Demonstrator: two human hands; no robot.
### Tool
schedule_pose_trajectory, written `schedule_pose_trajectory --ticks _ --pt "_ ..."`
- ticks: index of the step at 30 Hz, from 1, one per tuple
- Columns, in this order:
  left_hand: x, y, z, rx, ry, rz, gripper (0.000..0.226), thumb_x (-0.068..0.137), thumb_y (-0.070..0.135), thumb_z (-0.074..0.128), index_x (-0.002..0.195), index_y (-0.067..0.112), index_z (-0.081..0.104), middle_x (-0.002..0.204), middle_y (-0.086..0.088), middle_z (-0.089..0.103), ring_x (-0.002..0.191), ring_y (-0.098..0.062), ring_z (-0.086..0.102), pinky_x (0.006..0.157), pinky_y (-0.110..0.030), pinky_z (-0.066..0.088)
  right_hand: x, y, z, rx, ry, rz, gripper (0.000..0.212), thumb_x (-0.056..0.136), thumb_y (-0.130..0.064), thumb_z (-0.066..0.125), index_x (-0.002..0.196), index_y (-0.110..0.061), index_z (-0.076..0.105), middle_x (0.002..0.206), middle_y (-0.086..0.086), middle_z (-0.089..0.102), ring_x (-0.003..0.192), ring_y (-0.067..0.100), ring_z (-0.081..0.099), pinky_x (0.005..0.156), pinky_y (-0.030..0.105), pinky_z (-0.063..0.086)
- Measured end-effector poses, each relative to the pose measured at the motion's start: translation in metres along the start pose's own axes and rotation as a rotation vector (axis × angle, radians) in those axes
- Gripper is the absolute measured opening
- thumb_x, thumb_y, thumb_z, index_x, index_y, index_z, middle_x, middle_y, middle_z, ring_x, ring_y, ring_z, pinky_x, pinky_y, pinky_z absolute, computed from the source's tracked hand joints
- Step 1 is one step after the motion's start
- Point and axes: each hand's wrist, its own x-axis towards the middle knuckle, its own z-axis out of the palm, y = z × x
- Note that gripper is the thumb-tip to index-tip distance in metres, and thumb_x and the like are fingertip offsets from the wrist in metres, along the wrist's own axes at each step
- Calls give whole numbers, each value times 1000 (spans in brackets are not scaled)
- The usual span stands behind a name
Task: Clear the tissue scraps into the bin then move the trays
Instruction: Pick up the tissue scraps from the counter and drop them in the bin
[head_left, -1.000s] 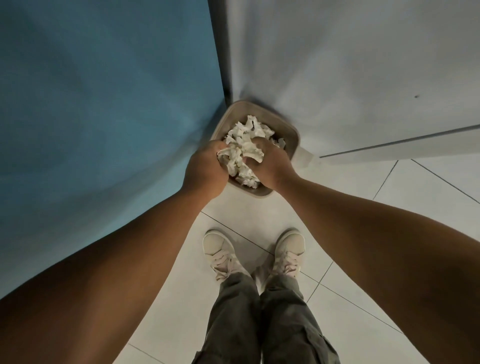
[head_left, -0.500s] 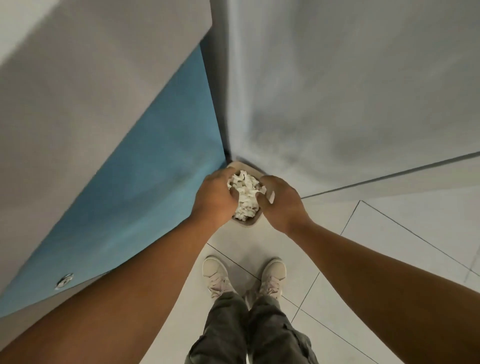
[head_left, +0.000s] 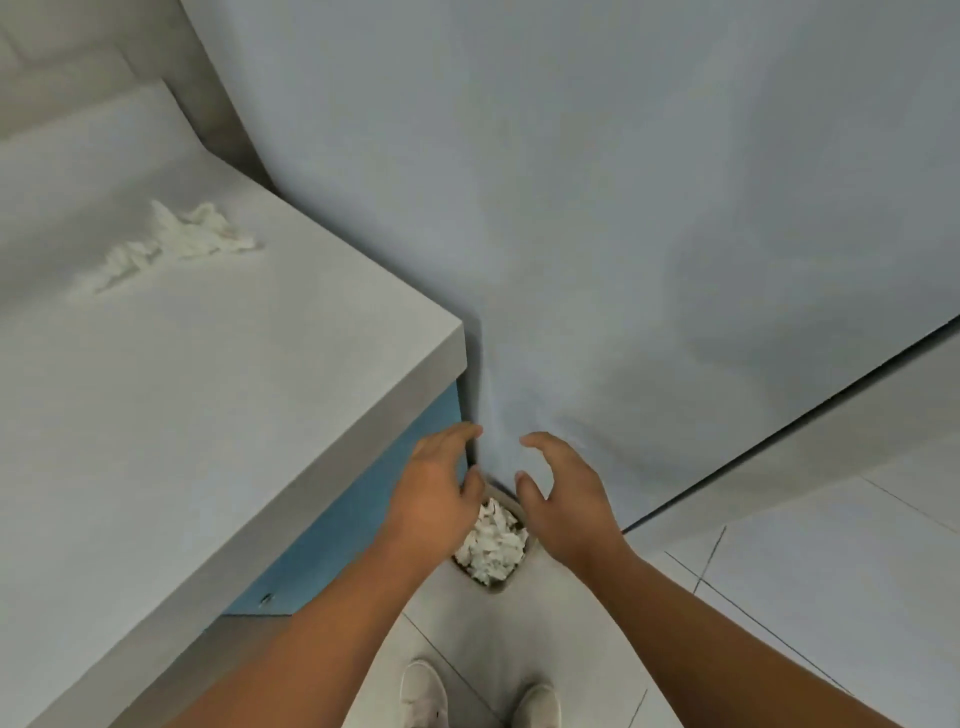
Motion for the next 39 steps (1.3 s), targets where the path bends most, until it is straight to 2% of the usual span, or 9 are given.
schedule_pose_trajectory --ticks 5,9,16,21,25,28,33,36,39 --pt "-4 20 -63 -33 125 24 41 93 18 56 132 29 55 129 14 57 115 0 52 101 -24 43 15 -59 -10 2 -50 -178 38 94 -20 58 131 -23 54 134 -16 47 124 -7 39 100 -1 21" --pt "3 18 -116 -48 224 9 35 93 15 56 126 26 60 118 16 64 100 -2 59 89 -28 51 43 -112 0 36 -73 -301 38 93 -16 58 129 -25 55 137 -14 49 129 0 43 110 15 30" --pt "35 -27 -208 38 386 -63 33 96 24 58 129 29 58 127 14 60 115 -7 53 100 -27 47 101 -198 46 18 -141 -418 32 96 -23 58 128 -28 56 138 -12 51 130 3 44 114 24 32" --pt "76 -90 -271 181 420 -100 33 94 24 60 127 25 60 130 8 58 123 -15 45 97 -22 37 146 -246 87 -16 -167 -479 31 94 -21 61 125 -23 59 133 -12 56 123 -1 48 108 12 31" --pt "115 -152 -301 315 431 -203 32 91 32 62 121 22 64 133 1 54 123 -26 43 99 -36 43 175 -271 113 -11 -150 -479 28 92 -17 62 120 -22 62 125 -16 56 117 -4 49 98 -2 25" --pt "145 -192 -311 319 428 -339 41 89 45 57 124 24 62 137 -5 51 128 -29 39 103 -37 36 193 -278 129 -22 -133 -479 27 92 -16 63 118 -23 63 123 -19 56 115 -6 50 98 1 29" --pt "187 -213 -317 282 471 -497 56 87 49 63 136 26 48 147 -16 34 131 -37 32 99 -50 41 214 -278 151 -95 -143 -427 26 93 -21 60 118 -28 62 124 -20 55 117 -6 48 100 2 25" --pt "202 -228 -312 243 459 -430 38 90 45 60 124 29 61 136 -8 48 124 -34 40 99 -43 38 223 -279 164 -123 -153 -395 26 93 -21 60 118 -28 62 123 -19 56 115 -6 48 99 2 26" --pt "202 -238 -311 141 479 -345 16 93 26 60 105 26 69 116 0 59 110 -26 49 91 -35 36 232 -283 176 -135 -169 -368 26 93 -20 60 118 -26 62 123 -17 58 114 -4 49 98 4 27"
